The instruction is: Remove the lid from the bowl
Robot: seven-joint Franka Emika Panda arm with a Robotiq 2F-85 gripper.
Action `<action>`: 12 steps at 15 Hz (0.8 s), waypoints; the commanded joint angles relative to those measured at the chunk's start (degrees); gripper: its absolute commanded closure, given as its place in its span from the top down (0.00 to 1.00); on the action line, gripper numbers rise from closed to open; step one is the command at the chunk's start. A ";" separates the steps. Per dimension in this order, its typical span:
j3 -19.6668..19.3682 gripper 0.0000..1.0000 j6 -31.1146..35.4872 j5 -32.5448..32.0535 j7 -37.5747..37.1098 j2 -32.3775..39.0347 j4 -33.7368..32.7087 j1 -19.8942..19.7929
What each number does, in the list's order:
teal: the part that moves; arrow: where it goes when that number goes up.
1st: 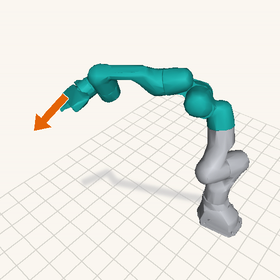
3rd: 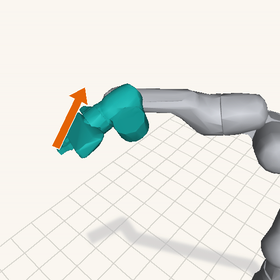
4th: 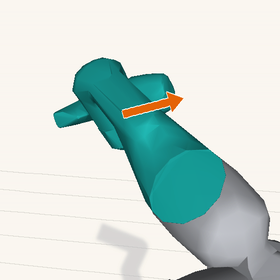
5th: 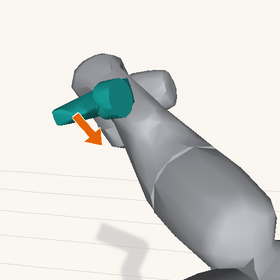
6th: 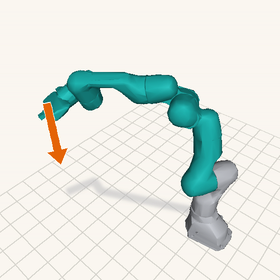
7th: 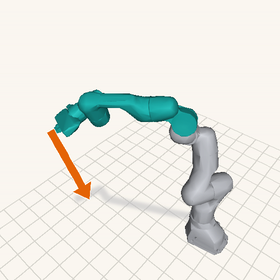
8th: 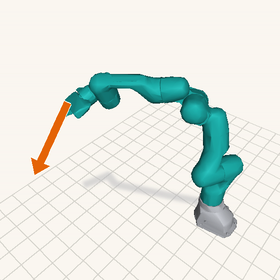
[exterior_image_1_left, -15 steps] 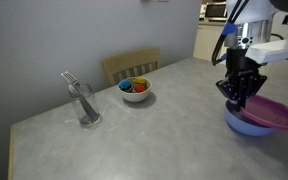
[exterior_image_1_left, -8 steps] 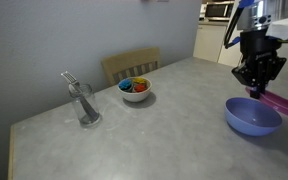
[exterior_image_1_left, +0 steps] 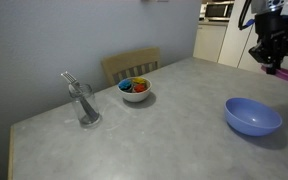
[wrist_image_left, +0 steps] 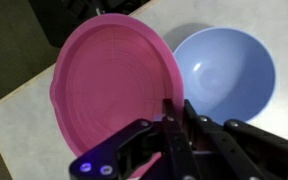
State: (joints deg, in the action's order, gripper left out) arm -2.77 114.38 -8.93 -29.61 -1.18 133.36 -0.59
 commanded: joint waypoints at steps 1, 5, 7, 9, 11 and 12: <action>-2.46 0.03 -2.59 -3.43 4.62 2.20 -4.23 -3.49; -4.92 0.03 -0.60 -5.34 8.45 5.92 -7.75 -5.74; -5.42 0.03 3.27 -3.58 10.74 7.32 -7.97 -6.13; -5.51 0.03 6.69 -1.87 12.15 9.43 -8.52 -6.16; -5.51 0.03 9.53 0.02 14.25 11.79 -9.33 -6.30; -5.52 0.03 10.67 0.97 15.19 12.85 -9.65 -6.36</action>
State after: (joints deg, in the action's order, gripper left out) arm -8.40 122.18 -10.85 -18.33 7.89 125.94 -6.18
